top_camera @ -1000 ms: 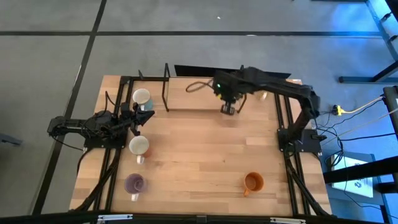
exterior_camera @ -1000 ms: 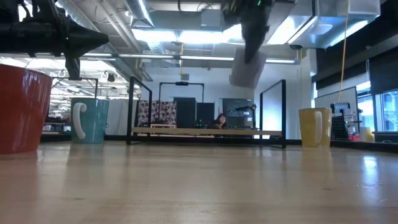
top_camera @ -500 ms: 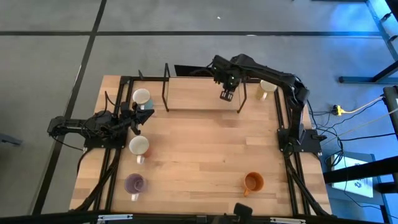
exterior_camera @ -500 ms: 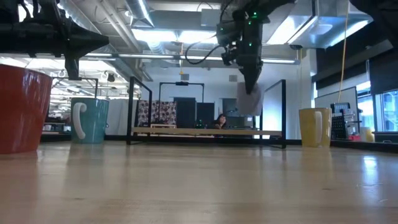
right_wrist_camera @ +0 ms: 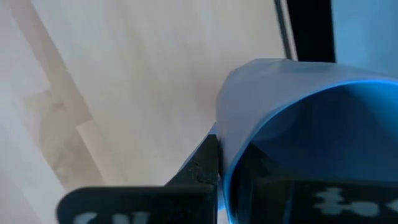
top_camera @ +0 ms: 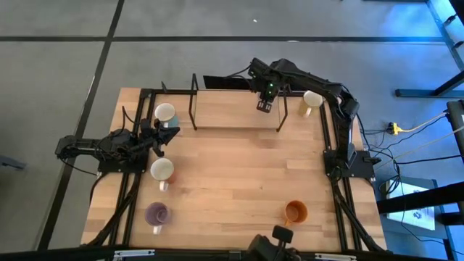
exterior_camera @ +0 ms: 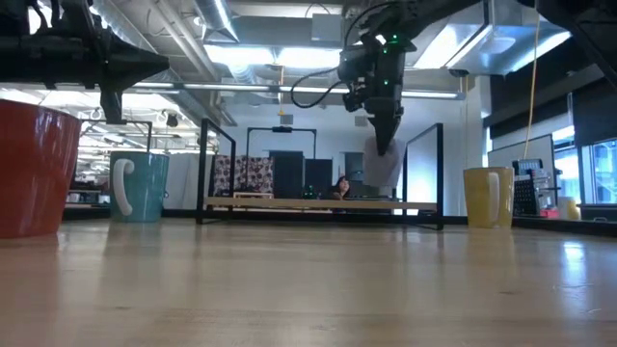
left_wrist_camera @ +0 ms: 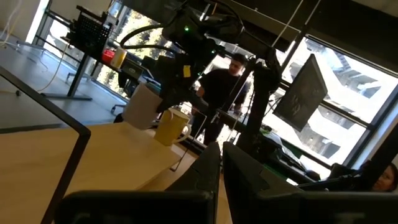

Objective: Place coffee mugs
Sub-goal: Put the blue mug on the shelf

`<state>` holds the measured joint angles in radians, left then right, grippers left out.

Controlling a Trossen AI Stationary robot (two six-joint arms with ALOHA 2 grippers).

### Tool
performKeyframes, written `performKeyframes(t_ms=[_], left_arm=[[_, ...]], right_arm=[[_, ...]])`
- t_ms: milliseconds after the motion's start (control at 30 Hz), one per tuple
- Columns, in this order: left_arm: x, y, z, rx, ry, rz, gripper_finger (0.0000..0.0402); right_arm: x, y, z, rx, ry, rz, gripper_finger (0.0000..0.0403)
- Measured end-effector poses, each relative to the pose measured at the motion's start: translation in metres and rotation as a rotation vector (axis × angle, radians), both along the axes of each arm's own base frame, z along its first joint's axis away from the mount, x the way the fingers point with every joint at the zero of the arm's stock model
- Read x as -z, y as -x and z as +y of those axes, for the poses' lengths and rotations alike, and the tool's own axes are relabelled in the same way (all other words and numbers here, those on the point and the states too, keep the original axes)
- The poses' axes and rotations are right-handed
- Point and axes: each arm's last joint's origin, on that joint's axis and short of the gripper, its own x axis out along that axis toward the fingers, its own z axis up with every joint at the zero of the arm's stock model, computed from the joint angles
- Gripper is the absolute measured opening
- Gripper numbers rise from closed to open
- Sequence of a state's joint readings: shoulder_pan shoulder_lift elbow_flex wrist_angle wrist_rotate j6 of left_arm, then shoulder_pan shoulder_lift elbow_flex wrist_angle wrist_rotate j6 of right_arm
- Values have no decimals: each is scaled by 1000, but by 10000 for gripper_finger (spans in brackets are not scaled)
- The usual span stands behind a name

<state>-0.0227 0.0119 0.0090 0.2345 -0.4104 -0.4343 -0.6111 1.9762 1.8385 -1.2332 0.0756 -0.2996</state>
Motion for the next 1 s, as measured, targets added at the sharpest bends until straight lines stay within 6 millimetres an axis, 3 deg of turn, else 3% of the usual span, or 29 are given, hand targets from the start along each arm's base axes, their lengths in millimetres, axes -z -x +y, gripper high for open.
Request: performKeyframes(t_ms=[500,1000], left_arm=[[0,0,0,-2,0,3,14],[0,0,0,-1,0,3,14]], right_arm=[[23,3,-16,16,-84,45,5],[25,2,-16,10,-77,56,16]])
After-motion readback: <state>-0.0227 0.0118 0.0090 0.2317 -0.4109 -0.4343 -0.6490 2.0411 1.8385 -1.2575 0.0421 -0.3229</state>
